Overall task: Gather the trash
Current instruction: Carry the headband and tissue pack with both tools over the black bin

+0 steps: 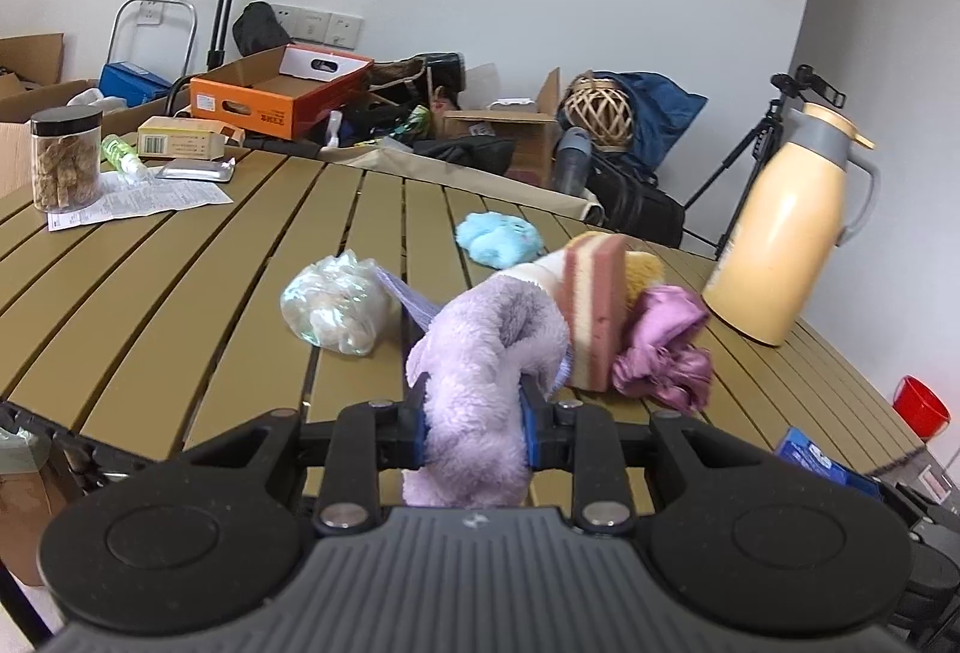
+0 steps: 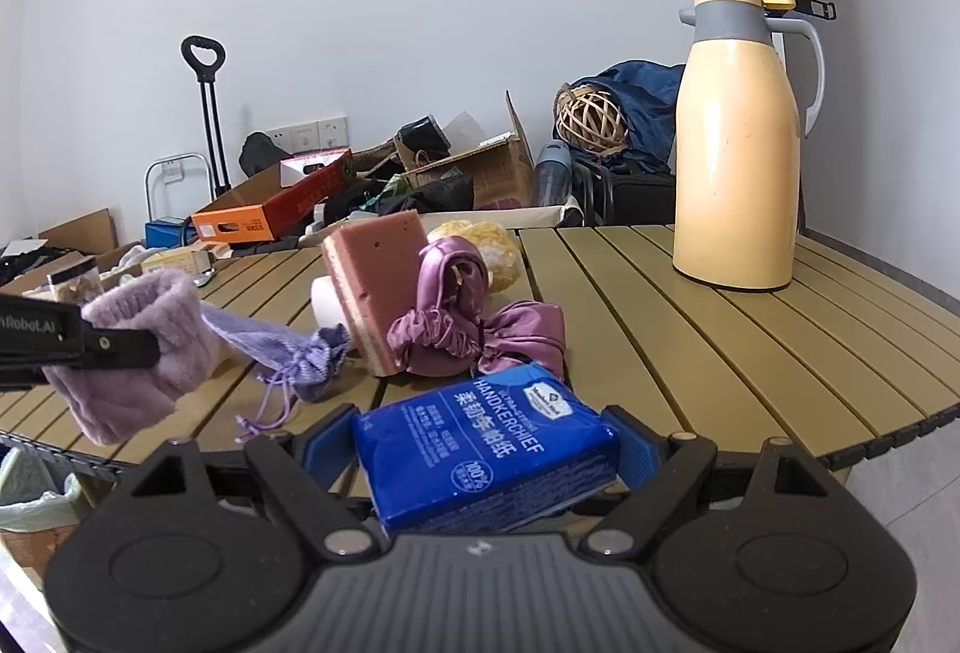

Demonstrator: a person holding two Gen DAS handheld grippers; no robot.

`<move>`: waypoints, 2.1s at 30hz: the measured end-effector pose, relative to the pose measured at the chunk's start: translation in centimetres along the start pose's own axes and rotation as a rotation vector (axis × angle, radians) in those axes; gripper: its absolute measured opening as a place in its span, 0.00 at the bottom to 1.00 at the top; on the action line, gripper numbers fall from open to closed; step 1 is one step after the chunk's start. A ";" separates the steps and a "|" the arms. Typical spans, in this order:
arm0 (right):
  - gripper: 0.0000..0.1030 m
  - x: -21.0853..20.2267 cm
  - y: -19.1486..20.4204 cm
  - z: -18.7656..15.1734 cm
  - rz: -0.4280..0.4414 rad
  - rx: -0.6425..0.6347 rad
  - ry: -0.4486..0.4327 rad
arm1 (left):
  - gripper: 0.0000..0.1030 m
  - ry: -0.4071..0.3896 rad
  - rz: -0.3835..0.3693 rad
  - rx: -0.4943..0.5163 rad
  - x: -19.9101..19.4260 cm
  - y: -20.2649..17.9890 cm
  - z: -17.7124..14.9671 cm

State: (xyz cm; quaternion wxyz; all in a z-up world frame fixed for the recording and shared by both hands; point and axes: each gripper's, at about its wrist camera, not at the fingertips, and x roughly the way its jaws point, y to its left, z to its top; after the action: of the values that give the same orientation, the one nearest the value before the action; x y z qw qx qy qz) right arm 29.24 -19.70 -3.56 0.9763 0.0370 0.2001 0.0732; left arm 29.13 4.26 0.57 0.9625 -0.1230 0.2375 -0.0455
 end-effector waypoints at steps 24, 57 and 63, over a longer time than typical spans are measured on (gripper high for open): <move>0.83 -7.3 1.4 -7.0 0.018 -0.026 0.252 | 0.27 0.212 -0.054 0.182 -7.6 -2.2 -8.3; 0.83 -7.3 1.5 -14.4 -0.010 0.007 0.636 | 0.27 0.568 0.016 0.210 -5.3 -0.9 -16.1; 0.83 -5.6 2.0 -13.7 0.016 -0.007 0.636 | 0.27 0.569 0.036 0.191 -4.2 -0.4 -15.5</move>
State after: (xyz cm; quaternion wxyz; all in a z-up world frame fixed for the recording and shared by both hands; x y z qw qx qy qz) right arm 18.45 -18.01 -13.76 0.8644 0.0105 0.4946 0.0894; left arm 18.16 1.18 -10.69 0.8652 -0.0098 0.4944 -0.0835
